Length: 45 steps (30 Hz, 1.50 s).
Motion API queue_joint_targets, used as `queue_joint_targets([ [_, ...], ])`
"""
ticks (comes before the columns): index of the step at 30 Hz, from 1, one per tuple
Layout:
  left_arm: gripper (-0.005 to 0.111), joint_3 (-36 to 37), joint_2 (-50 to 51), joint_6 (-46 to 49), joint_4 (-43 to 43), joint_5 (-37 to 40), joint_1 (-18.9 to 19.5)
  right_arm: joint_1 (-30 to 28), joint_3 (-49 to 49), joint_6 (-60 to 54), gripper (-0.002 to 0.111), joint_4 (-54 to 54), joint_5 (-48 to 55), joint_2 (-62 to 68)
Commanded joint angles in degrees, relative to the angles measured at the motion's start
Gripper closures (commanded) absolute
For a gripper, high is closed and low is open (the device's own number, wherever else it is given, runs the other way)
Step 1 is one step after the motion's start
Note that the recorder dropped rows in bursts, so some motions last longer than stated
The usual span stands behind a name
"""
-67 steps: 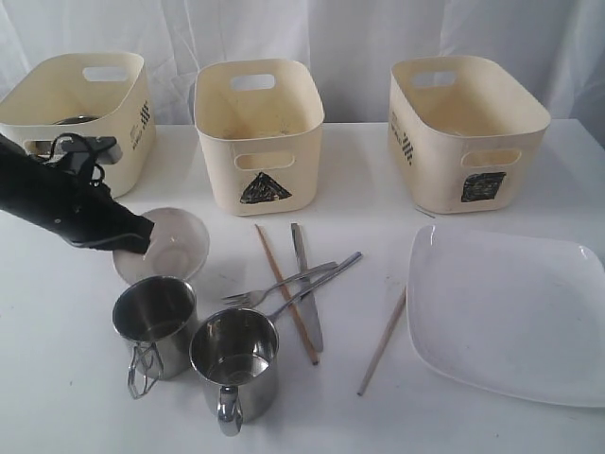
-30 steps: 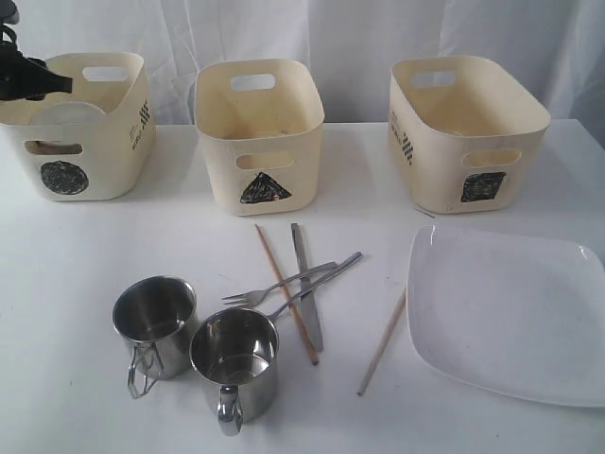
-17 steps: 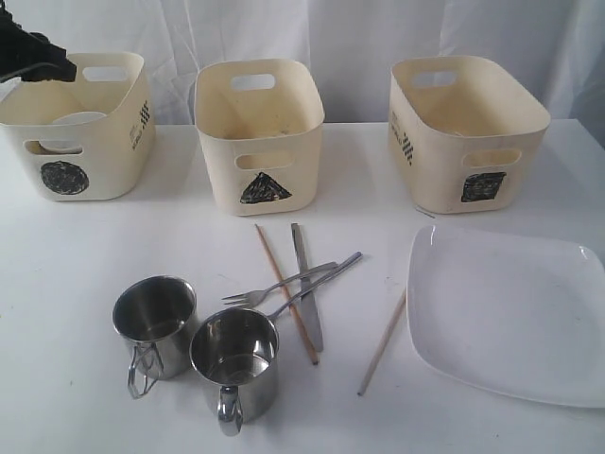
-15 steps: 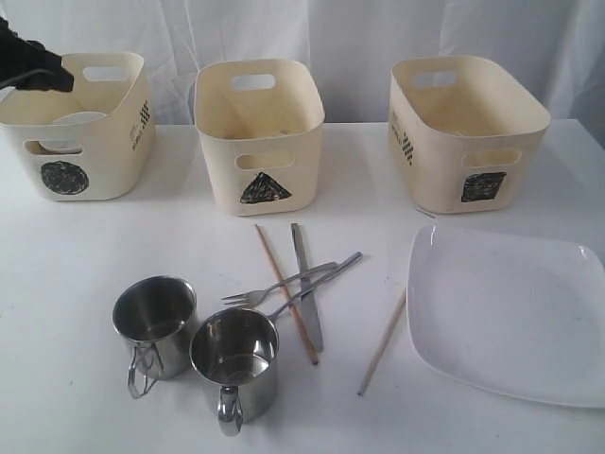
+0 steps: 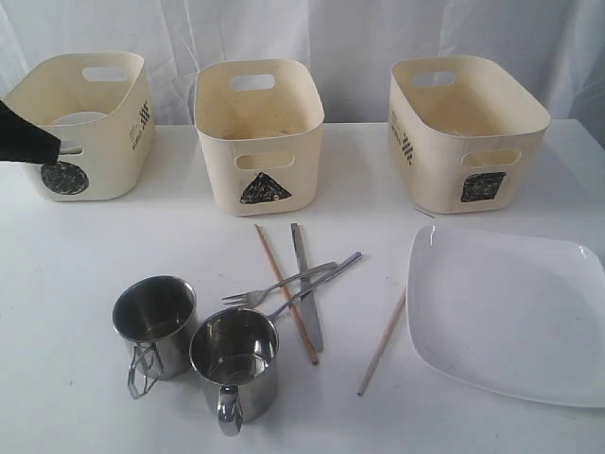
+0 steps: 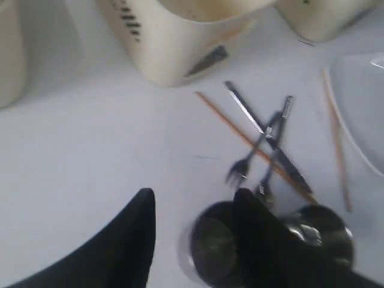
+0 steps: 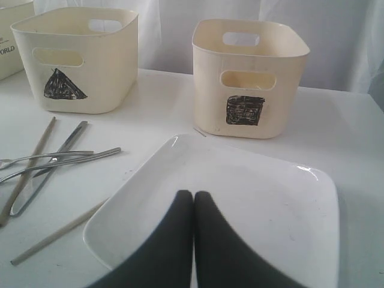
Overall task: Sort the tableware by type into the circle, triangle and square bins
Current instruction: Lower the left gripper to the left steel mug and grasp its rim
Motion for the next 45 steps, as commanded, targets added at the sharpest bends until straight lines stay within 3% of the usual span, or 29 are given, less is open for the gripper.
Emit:
queue_joint_targets([
  [1,0.04,3.5,-4.6,-1.4,0.7,5.3,-4.6,0.1,0.4,-0.3,0.108,0.1,-0.8,-0.4],
  [3,0.033,4.7,-4.0,-2.0,4.7,2.7,-6.0,0.1,0.4,-0.3,0.108,0.1,-0.8,-0.4],
  [12,0.033,6.0,8.4,-3.1,5.3,-3.6,-9.2,0.1,0.4,-0.3,0.108,0.1,-0.8,-0.4],
  [22,0.035,6.0,18.9,-3.1,5.2,-7.7,-9.9,0.1,0.4,1.3,0.108,0.1,-0.7,-0.4],
  [31,0.036,6.0,23.0,-3.4,9.0,-10.9,-16.7,0.1,0.4,1.3,0.108,0.1,-0.8,-0.4],
  [38,0.036,6.0,25.9,-4.8,12.1,-13.5,-17.9,0.1,0.4,1.3,0.108,0.1,-0.8,-0.4],
  [42,0.045,6.0,26.5,-4.8,12.1,-13.9,-17.9,0.1,0.4,1.3,0.108,0.1,-0.8,-0.4],
  [45,0.066,5.1,26.4,-4.8,13.5,-12.4,-17.9,0.1,0.4,1.3,0.108,0.1,-0.7,-0.4],
])
